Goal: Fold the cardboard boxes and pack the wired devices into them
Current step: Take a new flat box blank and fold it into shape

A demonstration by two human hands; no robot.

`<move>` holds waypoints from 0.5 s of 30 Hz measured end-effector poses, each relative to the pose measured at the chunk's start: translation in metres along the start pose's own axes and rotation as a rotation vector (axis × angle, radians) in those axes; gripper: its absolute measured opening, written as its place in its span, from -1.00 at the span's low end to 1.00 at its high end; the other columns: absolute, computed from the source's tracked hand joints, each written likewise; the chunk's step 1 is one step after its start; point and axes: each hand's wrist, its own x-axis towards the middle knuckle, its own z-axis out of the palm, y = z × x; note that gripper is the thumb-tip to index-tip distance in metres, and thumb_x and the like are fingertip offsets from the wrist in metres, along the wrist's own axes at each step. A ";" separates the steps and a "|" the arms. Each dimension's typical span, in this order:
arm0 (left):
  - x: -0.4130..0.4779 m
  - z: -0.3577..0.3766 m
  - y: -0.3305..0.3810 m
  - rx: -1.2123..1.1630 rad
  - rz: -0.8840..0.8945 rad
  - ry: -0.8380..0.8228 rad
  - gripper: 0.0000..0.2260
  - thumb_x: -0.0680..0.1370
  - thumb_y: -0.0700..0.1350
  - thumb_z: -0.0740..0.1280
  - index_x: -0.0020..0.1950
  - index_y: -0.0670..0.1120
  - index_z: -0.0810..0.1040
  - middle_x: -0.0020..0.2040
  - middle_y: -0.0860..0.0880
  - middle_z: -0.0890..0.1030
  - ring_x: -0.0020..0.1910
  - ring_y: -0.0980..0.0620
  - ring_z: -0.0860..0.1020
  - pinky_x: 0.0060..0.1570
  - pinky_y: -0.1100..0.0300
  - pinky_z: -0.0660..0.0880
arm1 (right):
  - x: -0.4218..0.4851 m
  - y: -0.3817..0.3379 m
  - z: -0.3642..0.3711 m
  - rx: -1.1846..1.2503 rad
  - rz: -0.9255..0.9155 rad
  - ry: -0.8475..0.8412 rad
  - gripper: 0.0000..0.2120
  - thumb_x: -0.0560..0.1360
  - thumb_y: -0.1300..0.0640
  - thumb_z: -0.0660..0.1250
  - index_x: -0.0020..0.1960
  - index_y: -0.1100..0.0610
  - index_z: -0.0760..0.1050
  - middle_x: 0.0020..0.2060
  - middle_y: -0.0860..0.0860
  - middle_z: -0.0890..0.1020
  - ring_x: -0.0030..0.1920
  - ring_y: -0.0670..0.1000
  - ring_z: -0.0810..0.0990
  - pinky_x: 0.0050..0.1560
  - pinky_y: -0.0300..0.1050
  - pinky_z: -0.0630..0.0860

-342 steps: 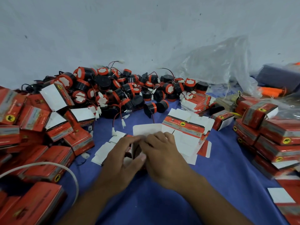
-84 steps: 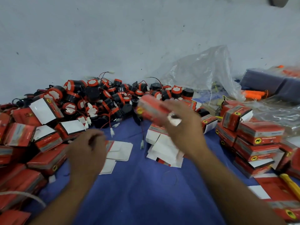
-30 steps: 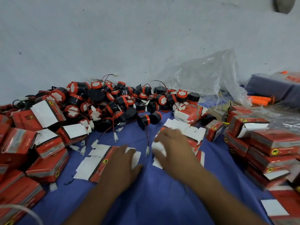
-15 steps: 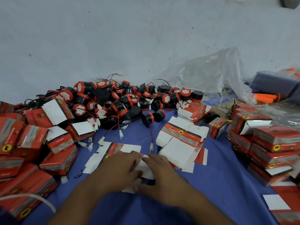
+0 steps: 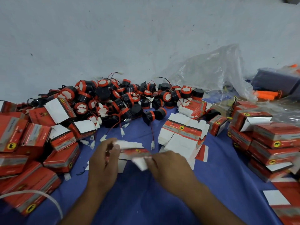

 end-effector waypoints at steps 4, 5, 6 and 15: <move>0.002 0.009 0.009 -0.393 -0.162 -0.105 -0.46 0.42 0.39 0.24 0.34 0.22 0.40 0.32 0.27 0.49 0.24 0.20 0.54 0.14 0.26 0.47 | 0.008 -0.003 -0.011 0.066 0.182 0.097 -0.89 0.67 0.14 0.16 0.02 0.07 0.46 -0.01 0.07 0.66 -0.02 0.16 0.63 -0.04 -0.05 0.51; 0.000 0.014 0.013 -0.521 -0.255 -0.177 -0.37 0.35 0.44 0.31 0.36 0.26 0.36 0.34 0.18 0.52 0.22 0.08 0.59 0.13 0.10 0.52 | 0.007 -0.005 -0.012 0.114 0.178 0.119 -0.88 0.66 0.15 0.17 -0.03 0.07 0.43 -0.03 0.07 0.65 -0.03 0.17 0.63 -0.05 -0.04 0.50; -0.002 0.020 0.017 -0.618 -0.343 -0.235 -0.26 0.27 0.47 0.39 0.38 0.25 0.35 0.30 0.10 0.57 0.17 0.00 0.63 0.06 0.02 0.56 | 0.005 -0.006 -0.010 0.167 0.120 0.144 -0.87 0.66 0.15 0.18 -0.04 0.08 0.45 -0.04 0.07 0.65 -0.03 0.17 0.63 -0.04 -0.02 0.50; -0.007 0.019 0.026 -1.180 -0.654 -0.529 -0.31 0.29 0.31 0.55 0.25 -0.12 0.63 0.26 -0.22 0.60 0.22 -0.16 0.60 0.04 0.03 0.59 | -0.005 -0.018 0.007 0.694 -0.009 0.087 -0.65 0.51 -0.05 0.47 0.20 0.07 0.49 0.40 -0.18 0.27 0.45 -0.19 0.24 0.32 -0.46 0.23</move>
